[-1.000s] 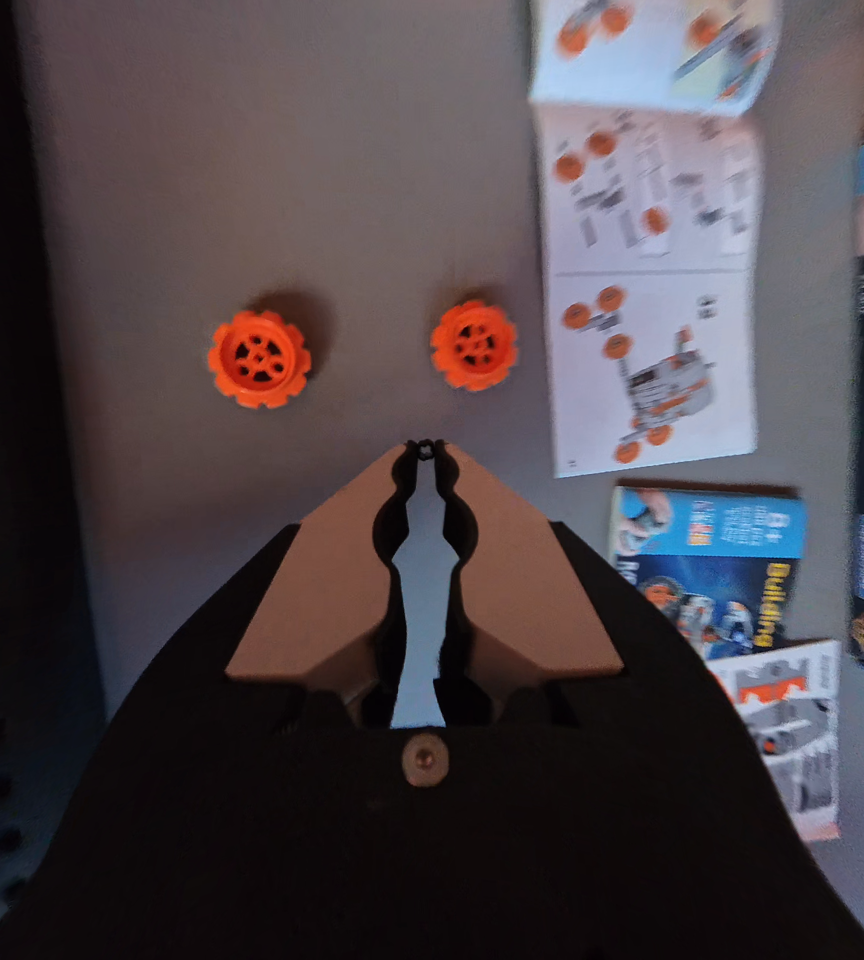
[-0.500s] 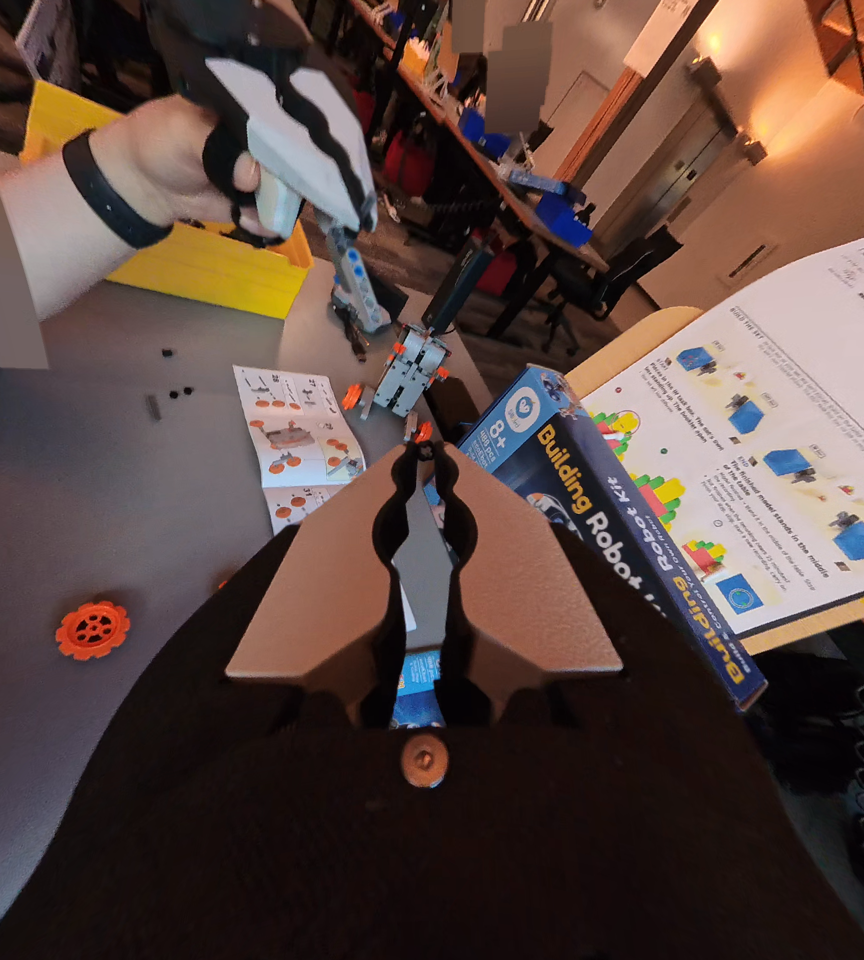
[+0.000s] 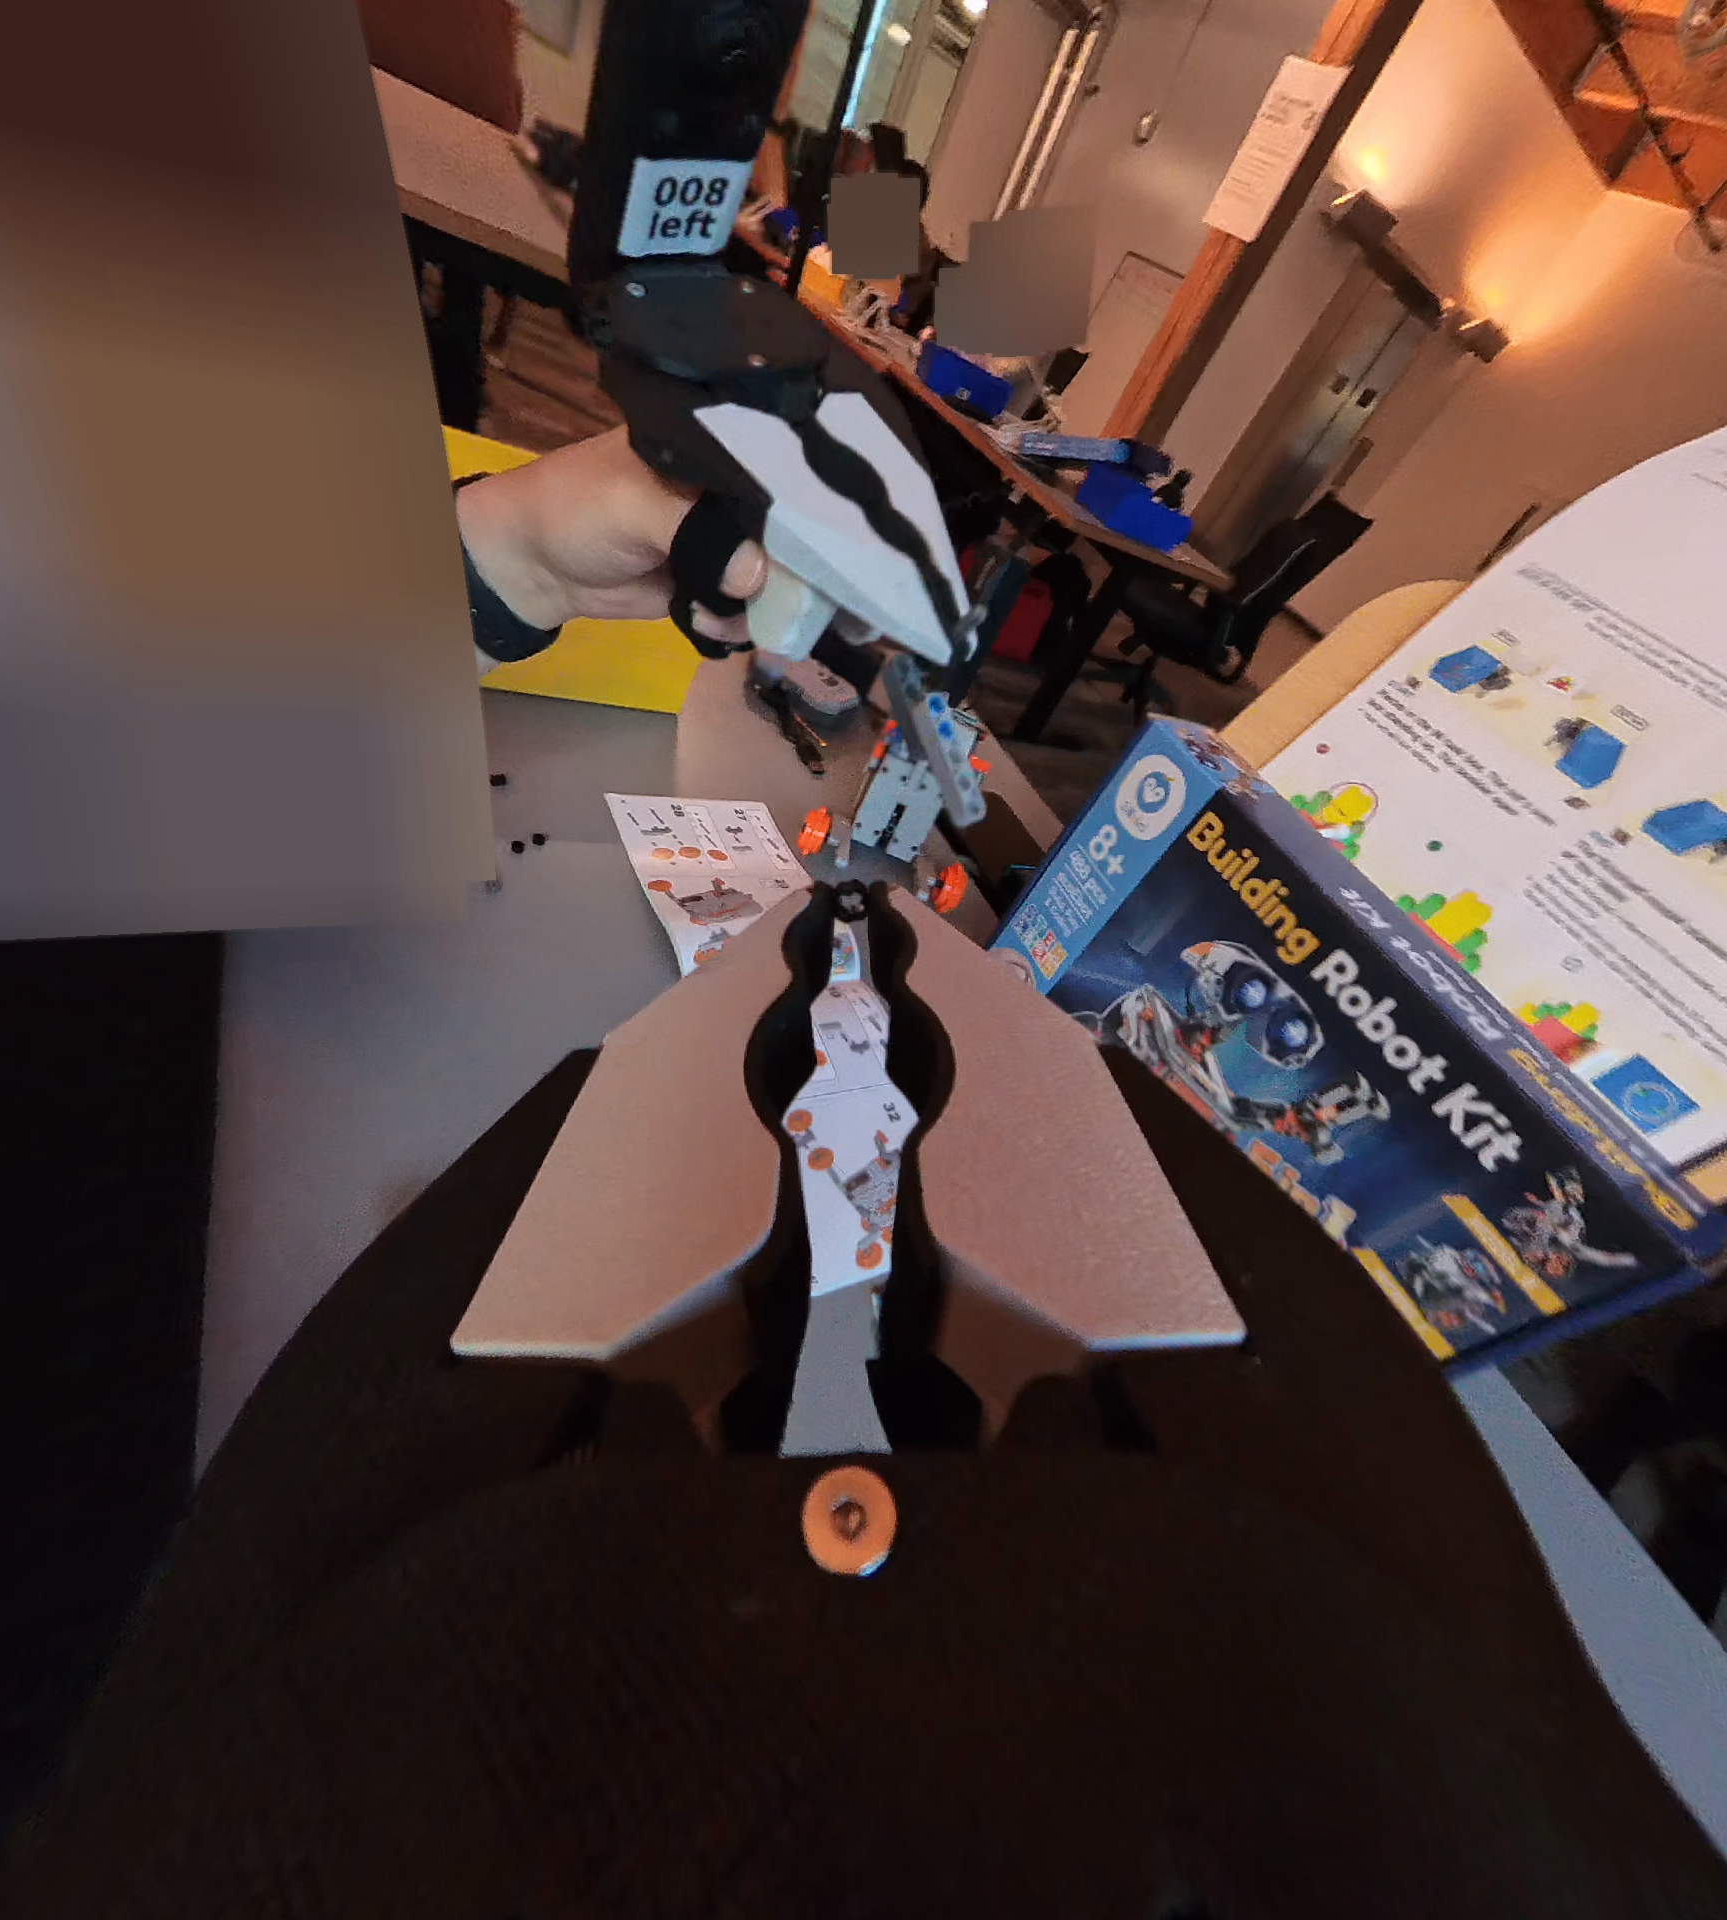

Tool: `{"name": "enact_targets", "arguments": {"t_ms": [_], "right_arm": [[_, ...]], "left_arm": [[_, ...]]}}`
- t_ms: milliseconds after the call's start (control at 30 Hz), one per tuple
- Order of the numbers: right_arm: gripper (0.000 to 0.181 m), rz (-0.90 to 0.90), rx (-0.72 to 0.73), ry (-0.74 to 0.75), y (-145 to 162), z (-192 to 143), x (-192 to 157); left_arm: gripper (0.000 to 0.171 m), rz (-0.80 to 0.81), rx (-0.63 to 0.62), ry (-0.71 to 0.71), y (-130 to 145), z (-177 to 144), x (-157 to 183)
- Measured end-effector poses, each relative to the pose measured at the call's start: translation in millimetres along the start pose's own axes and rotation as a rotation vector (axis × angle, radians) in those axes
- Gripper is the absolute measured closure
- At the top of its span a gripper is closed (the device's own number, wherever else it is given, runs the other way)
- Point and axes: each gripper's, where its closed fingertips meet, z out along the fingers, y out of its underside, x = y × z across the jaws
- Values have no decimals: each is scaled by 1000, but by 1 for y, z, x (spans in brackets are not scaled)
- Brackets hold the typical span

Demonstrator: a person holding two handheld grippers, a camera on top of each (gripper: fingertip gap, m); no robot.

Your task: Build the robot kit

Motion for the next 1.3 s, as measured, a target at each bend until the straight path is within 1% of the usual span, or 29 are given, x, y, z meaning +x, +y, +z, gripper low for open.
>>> {"name": "enact_targets", "arguments": {"t_ms": [100,167,200,233,300,367,467,533,600,700,767,800,867,933,1100,1300], "right_arm": [[176,-2,96,51,-4,-17,-2],[177,13,134,60,-11,-20,8],[176,26,122,58,-11,-19,11],[176,16,98,30,-9,-16,10],[176,-24,33,26,-4,-12,13],[176,-40,-9,-15,-8,-10,15],[176,-84,-28,-24,-21,-9,30],[176,-99,-54,-5,-24,-8,43],[176,-94,-51,-5,-23,-7,52],[176,-59,-26,-15,-12,-4,54],[176,-71,9,-80,0,0,46],[176,-51,-4,-97,5,2,48],[176,-19,-3,-124,8,7,49],[176,-41,14,-151,8,12,45],[176,-14,-58,-123,27,22,55],[176,22,-63,-70,32,20,67]], "left_arm": [[171,-21,14,6,-2,-2,-1],[171,-21,16,1,-2,-2,-2],[171,-23,16,3,-3,-2,-1],[171,-24,15,5,-3,-2,0],[171,-18,7,6,-3,0,3],[171,5,-8,3,-4,2,6],[171,25,-15,10,-9,6,11],[171,28,-16,7,-11,9,10],[171,24,-19,7,-13,11,9],[171,23,-16,-6,-14,12,6],[171,22,-19,-15,-11,11,6],[171,27,-23,-19,-8,10,6],[170,35,-56,-23,0,10,7],[170,45,-70,-39,4,9,5],[170,47,-67,-49,5,12,6],[170,70,-87,-53,8,20,13]]}}
